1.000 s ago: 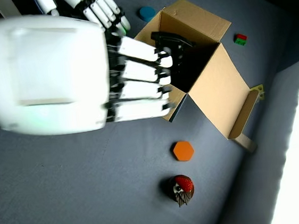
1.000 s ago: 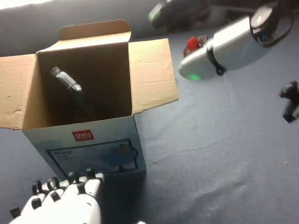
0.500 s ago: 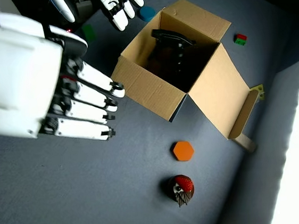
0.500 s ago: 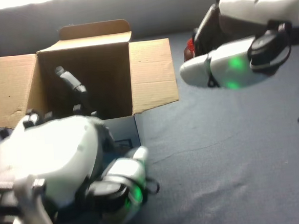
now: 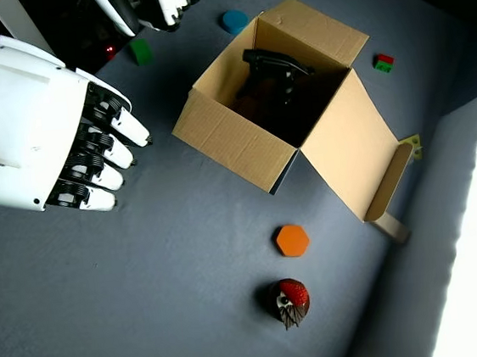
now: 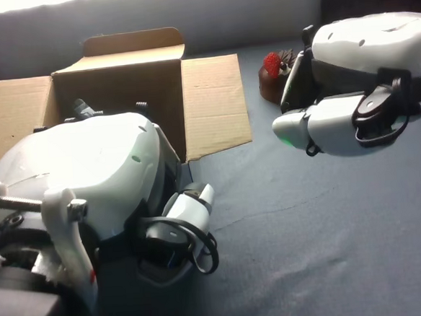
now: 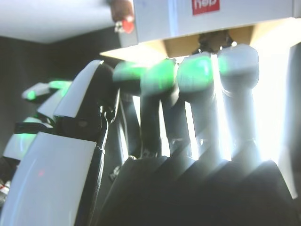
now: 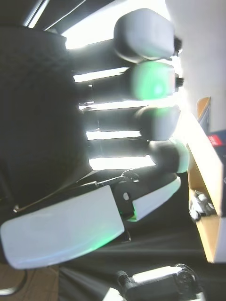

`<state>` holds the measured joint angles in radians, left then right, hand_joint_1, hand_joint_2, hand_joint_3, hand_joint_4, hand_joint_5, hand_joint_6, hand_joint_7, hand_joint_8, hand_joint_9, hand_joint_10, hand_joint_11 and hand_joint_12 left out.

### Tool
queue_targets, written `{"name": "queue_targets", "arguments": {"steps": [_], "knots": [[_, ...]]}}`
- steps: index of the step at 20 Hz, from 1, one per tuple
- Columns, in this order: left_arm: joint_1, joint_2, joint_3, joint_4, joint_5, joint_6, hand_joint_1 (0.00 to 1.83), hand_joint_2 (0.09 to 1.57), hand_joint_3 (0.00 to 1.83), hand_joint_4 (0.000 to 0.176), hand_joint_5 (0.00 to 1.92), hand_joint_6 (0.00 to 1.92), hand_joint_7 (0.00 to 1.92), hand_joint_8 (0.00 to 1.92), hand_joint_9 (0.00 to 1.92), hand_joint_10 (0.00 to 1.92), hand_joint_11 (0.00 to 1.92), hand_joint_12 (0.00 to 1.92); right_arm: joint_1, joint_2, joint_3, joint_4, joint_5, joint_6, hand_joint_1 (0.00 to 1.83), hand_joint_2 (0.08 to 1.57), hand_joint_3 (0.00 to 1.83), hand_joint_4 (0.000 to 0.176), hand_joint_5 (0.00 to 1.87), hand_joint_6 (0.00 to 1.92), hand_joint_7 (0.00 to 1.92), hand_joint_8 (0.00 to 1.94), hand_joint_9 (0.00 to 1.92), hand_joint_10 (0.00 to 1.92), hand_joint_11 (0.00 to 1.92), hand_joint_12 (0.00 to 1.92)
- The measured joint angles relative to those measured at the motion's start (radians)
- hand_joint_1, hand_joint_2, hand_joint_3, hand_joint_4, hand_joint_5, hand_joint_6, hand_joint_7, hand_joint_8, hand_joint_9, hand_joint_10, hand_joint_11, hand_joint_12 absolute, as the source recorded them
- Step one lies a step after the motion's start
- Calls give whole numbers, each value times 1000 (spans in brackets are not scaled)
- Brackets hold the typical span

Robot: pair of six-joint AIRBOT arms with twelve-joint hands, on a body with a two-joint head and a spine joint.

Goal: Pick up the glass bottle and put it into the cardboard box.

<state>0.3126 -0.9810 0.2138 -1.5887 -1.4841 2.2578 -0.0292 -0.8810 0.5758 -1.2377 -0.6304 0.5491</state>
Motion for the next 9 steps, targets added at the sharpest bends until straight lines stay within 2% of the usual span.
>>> {"name": "queue_targets", "arguments": {"steps": [9], "knots": [[4,0,13,9,29,-29,791,1447,0,176,1267,1921,1349,1921,1430,1921,1391,1921,-19,0,0,7,13,13,778,1451,47,176,1240,1918,1350,1941,1434,1921,1527,1921]]}}
